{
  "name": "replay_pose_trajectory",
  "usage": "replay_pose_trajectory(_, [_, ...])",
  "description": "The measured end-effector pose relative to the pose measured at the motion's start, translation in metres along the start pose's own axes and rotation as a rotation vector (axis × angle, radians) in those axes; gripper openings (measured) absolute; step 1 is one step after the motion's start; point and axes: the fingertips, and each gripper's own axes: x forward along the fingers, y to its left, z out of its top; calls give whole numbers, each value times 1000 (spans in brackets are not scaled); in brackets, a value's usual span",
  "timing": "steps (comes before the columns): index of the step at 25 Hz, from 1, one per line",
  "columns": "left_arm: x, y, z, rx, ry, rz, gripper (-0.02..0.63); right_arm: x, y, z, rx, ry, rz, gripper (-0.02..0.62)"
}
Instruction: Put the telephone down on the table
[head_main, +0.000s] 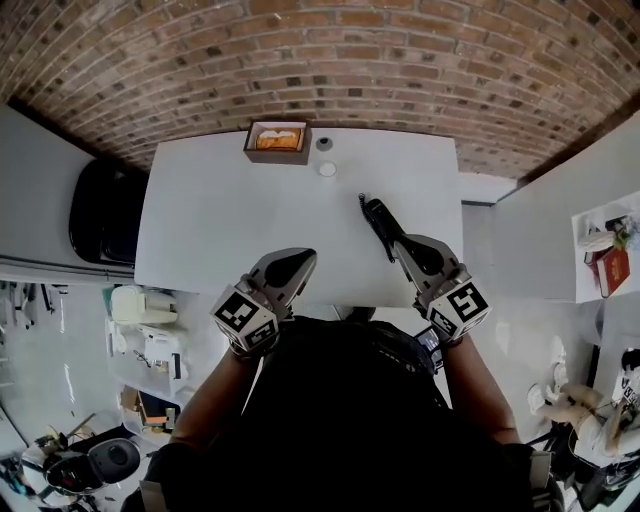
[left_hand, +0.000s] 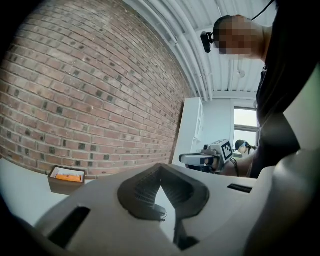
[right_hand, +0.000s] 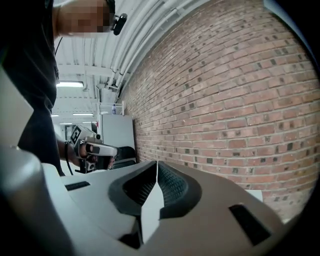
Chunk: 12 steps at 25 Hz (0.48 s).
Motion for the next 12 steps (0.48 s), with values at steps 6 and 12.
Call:
replay_pose_trajectory(6, [-64,-4,6,22,-5,-76,8,4,57,5,20,-13,-95,21])
replay_pose_trajectory(12, [-160,-2,-7,31,2,-104,8,11,134,3,12,-19,-155,21])
